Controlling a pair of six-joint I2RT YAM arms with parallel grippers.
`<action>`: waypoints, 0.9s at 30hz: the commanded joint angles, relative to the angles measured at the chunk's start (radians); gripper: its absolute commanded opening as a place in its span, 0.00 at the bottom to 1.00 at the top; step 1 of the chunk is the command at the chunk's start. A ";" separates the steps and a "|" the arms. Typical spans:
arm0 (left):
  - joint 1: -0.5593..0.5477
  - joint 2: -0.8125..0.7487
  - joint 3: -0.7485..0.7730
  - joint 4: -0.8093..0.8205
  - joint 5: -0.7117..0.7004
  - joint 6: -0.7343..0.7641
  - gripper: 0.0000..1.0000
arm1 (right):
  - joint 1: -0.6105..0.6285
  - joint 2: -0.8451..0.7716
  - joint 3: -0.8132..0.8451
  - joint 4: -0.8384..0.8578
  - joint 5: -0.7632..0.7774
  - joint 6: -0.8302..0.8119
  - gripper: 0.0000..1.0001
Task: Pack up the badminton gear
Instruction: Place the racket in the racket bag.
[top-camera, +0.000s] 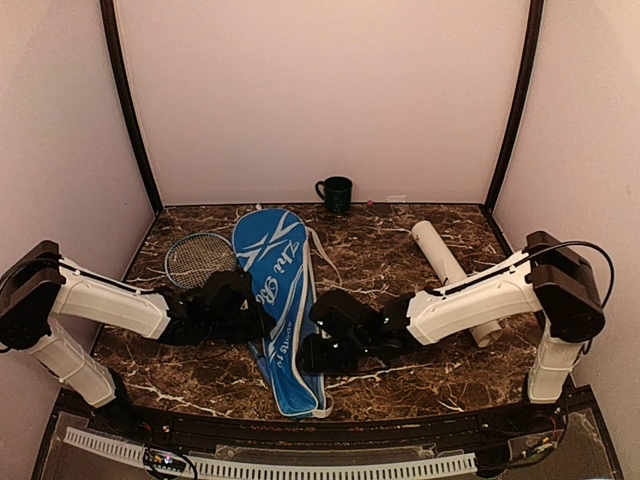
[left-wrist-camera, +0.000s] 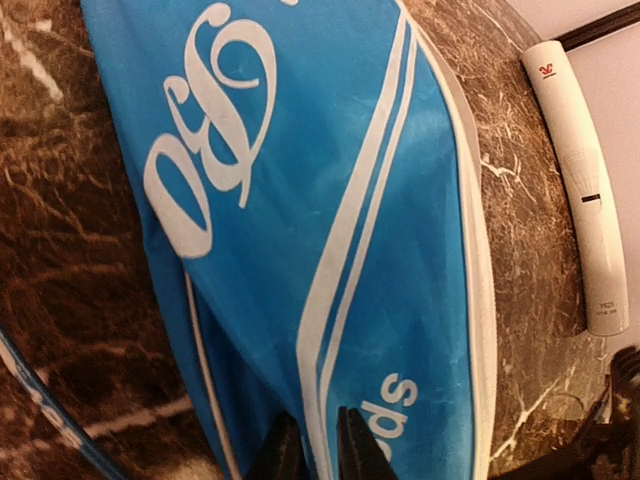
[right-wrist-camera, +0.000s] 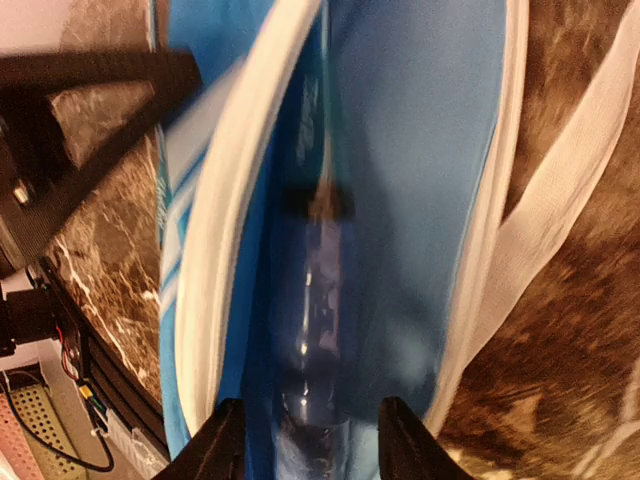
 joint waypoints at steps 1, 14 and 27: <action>-0.029 -0.054 0.065 -0.144 0.033 0.086 0.24 | -0.046 -0.137 -0.039 0.053 0.145 0.002 0.53; -0.035 -0.012 0.302 -0.346 -0.036 0.258 0.50 | -0.096 -0.302 -0.132 -0.072 0.291 -0.035 0.60; -0.109 0.400 0.736 -0.777 -0.235 0.310 0.62 | -0.109 -0.317 -0.160 -0.035 0.304 -0.042 0.60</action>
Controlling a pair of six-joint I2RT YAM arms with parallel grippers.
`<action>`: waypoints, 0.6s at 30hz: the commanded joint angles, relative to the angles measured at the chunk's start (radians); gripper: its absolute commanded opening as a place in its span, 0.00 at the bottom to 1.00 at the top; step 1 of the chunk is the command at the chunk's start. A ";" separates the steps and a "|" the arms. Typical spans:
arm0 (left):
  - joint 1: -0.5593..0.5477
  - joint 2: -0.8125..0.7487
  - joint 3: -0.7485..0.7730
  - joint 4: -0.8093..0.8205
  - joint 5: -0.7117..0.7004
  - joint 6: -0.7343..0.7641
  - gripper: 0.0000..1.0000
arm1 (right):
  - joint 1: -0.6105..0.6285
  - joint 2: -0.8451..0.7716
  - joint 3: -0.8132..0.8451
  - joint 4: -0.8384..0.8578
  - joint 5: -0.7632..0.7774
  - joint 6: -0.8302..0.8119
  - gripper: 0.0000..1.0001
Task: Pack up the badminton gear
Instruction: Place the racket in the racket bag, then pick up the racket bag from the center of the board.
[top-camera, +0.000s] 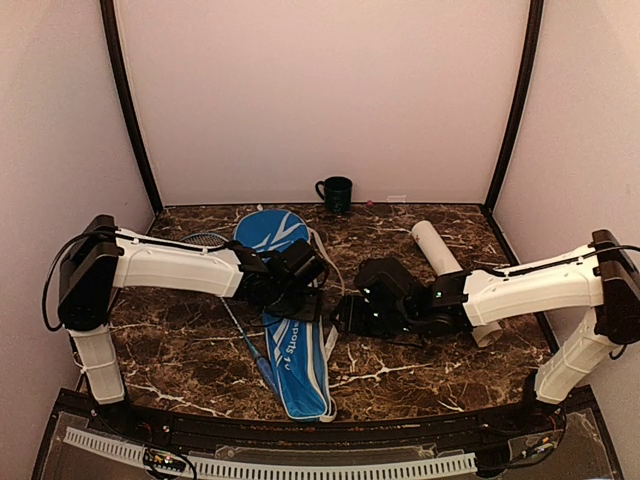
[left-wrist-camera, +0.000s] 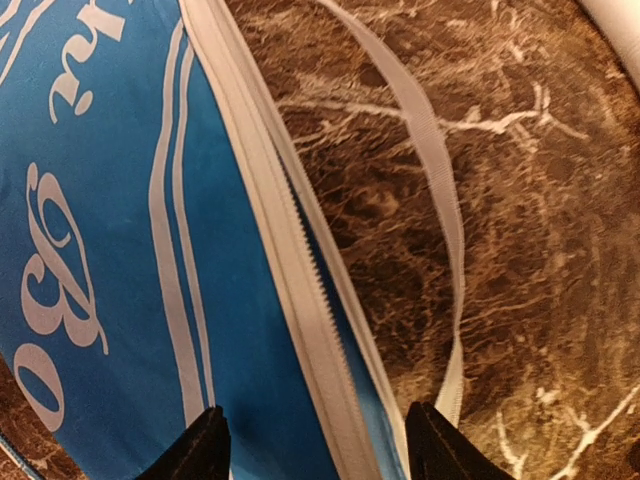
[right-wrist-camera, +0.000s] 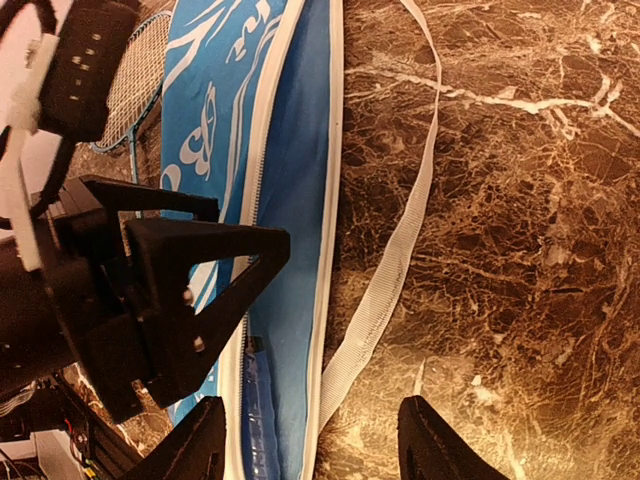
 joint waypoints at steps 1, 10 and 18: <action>-0.014 0.049 0.072 -0.194 -0.106 0.036 0.61 | -0.006 -0.019 -0.029 0.030 0.026 -0.007 0.60; -0.014 -0.006 0.028 -0.098 -0.051 0.024 0.00 | -0.025 -0.018 -0.062 0.099 -0.014 -0.031 0.60; -0.013 -0.243 -0.159 0.152 0.022 -0.017 0.00 | -0.061 0.029 -0.064 0.210 -0.118 -0.074 0.59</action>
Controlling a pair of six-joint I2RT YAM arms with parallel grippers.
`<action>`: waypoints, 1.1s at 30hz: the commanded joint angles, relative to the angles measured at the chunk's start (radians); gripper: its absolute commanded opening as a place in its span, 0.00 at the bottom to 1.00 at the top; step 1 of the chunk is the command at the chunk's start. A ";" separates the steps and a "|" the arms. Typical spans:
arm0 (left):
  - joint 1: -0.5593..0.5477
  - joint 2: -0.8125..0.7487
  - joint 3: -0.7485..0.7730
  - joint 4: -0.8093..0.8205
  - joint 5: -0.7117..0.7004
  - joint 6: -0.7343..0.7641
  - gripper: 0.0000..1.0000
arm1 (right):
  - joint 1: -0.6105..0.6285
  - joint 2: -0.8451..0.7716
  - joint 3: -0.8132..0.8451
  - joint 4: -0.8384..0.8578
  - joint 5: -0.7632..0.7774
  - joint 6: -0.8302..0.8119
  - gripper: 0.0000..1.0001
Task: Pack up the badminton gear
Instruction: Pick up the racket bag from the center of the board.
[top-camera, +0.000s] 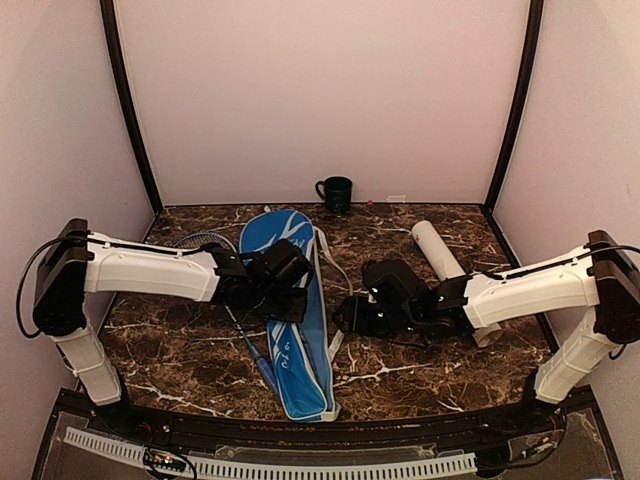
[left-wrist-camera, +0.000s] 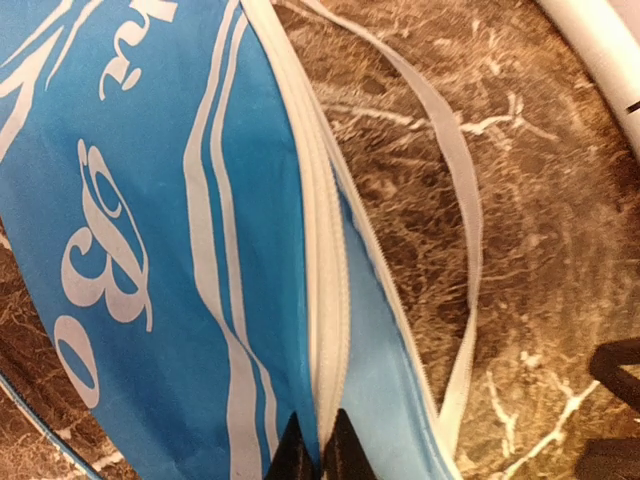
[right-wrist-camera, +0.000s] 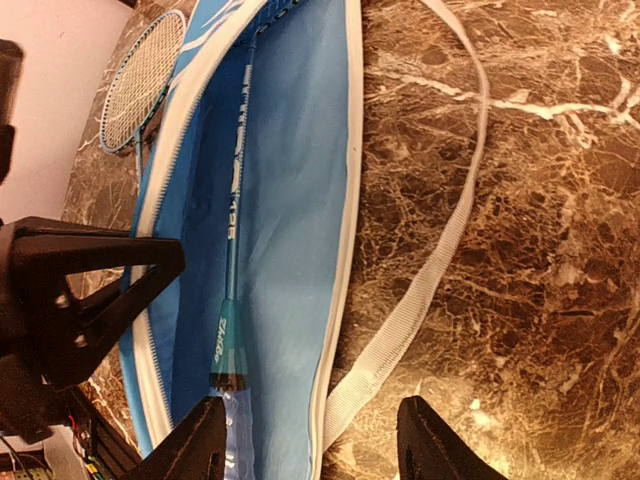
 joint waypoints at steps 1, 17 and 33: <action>-0.002 -0.170 -0.084 0.170 0.048 -0.029 0.00 | -0.022 0.043 0.021 0.101 -0.069 -0.046 0.59; 0.006 -0.240 -0.190 0.269 0.117 -0.083 0.00 | -0.031 0.246 0.103 0.113 -0.108 -0.003 0.54; 0.008 -0.346 -0.237 0.324 0.129 -0.093 0.00 | -0.031 0.332 0.103 0.228 -0.206 0.029 0.50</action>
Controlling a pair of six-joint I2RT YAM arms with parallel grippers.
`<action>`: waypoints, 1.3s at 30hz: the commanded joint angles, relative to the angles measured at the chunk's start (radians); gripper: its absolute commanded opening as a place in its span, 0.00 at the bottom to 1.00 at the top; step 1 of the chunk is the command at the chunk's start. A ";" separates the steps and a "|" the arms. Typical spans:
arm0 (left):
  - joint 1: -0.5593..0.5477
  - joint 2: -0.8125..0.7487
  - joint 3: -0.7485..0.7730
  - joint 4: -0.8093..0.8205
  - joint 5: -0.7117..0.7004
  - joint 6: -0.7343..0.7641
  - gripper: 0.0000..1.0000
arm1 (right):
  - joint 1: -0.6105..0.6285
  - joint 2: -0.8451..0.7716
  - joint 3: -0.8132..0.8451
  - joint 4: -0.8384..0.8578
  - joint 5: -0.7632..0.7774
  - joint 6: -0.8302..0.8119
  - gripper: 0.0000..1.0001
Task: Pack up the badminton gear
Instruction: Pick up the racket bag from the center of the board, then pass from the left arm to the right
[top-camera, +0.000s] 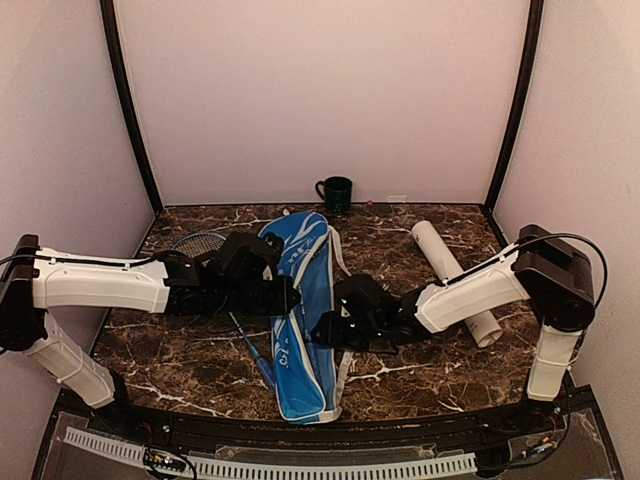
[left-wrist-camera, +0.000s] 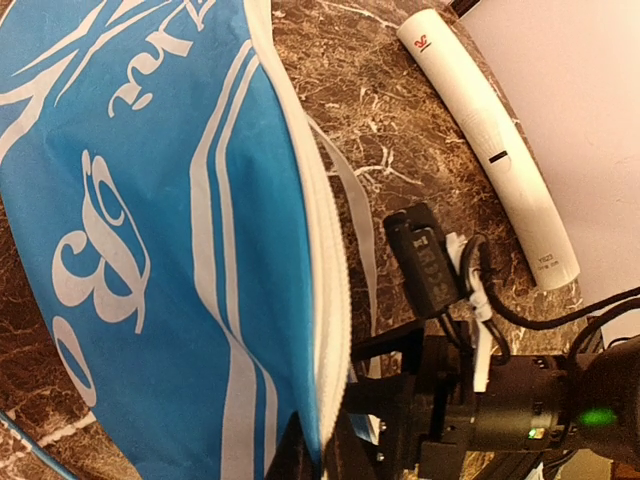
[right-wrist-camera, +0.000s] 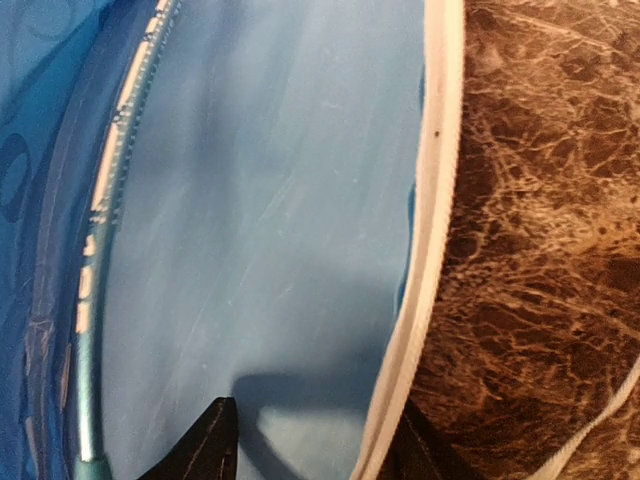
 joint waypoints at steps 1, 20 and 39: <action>0.007 -0.070 -0.013 0.064 0.004 -0.002 0.00 | -0.007 0.024 0.012 0.058 -0.031 0.022 0.47; 0.024 -0.059 -0.163 0.163 0.054 -0.042 0.00 | -0.016 -0.428 0.093 -0.309 0.333 -0.308 0.00; 0.016 0.103 -0.156 0.255 0.149 -0.001 0.15 | 0.001 -0.364 -0.035 -0.172 0.255 -0.280 0.00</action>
